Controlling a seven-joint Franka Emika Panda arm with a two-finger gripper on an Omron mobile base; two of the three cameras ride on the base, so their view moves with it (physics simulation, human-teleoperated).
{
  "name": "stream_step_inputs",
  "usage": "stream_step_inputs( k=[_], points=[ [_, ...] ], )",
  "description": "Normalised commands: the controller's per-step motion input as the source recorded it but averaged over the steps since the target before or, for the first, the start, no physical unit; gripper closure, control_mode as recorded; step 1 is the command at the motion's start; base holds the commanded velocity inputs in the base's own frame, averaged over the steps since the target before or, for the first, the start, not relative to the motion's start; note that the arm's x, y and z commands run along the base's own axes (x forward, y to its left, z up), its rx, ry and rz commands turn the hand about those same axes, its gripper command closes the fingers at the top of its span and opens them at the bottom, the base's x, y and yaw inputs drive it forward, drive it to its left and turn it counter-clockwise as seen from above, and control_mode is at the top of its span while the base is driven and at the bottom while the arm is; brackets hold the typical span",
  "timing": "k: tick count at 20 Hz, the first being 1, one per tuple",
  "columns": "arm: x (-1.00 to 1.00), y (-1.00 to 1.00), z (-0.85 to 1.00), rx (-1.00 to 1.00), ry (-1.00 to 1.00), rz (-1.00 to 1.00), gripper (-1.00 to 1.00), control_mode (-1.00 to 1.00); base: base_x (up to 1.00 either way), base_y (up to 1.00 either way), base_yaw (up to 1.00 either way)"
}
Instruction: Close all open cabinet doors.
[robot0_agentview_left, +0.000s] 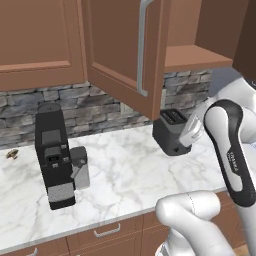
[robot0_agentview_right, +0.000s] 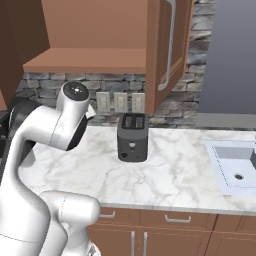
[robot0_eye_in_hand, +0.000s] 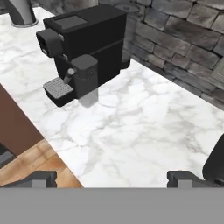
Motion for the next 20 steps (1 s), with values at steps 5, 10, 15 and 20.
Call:
stream_step_inputs(
  k=[5, 10, 15, 20],
  points=[
    [-0.27, 0.10, 0.19, 0.05, 0.00, -0.04, -1.00, -1.00, 0.00, 0.00, 0.00],
    [-0.30, 0.01, 0.08, 0.01, 0.24, -0.04, -1.00, -1.00, 0.00, 0.00, 0.00],
    [-0.35, 0.08, 0.01, -0.03, 0.45, -0.08, -1.00, -1.00, 0.00, 0.00, 0.00],
    [-0.43, 0.09, 0.00, 0.00, 0.35, -0.03, -1.00, -1.00, 0.00, 0.00, 0.00]
  ],
)
